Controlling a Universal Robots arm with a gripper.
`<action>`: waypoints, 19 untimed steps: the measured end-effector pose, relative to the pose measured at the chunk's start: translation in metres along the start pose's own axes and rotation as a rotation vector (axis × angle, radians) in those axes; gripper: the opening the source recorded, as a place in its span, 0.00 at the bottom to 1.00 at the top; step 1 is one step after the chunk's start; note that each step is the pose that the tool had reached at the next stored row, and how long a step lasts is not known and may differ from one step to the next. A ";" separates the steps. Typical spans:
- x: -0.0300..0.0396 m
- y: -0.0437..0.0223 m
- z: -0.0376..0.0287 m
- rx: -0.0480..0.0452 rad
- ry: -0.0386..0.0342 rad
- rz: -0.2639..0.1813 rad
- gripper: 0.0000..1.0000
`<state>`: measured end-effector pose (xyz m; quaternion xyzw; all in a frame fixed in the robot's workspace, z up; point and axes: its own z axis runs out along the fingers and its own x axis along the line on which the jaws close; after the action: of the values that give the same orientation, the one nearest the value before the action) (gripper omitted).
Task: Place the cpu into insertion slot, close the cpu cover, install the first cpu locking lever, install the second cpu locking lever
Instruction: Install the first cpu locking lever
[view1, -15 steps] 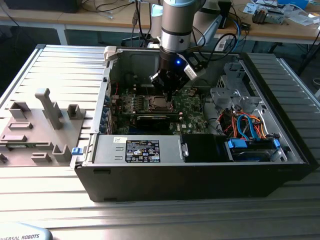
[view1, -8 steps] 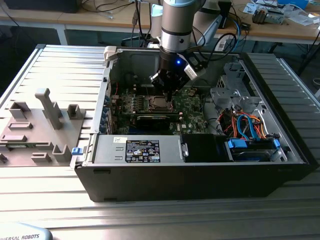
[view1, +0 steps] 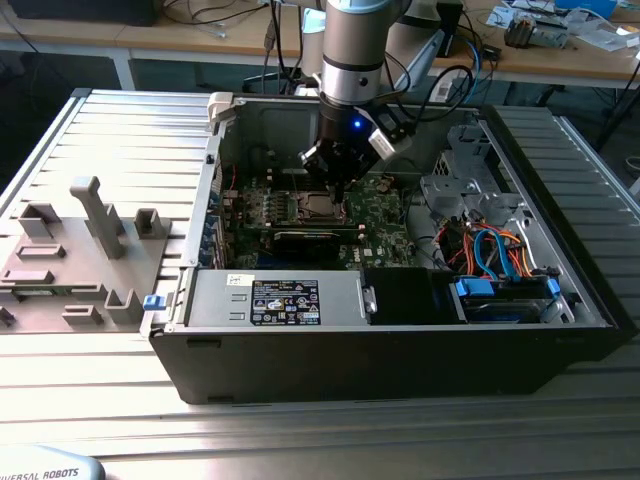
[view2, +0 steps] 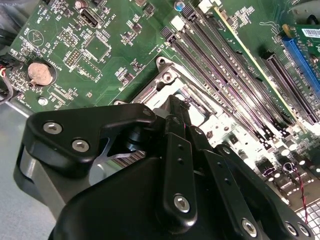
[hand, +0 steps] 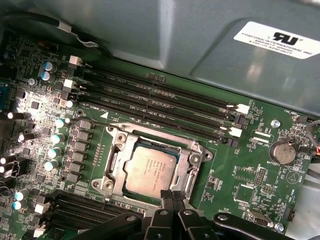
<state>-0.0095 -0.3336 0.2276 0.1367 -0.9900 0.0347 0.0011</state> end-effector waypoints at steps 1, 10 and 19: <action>0.0000 0.0000 0.0000 0.0001 -0.0002 -0.002 0.11; 0.0000 0.0000 0.0000 0.0002 -0.0011 -0.015 0.11; 0.0000 0.0000 0.0000 0.0003 -0.0020 -0.029 0.11</action>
<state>-0.0095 -0.3336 0.2276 0.1511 -0.9879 0.0347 0.0006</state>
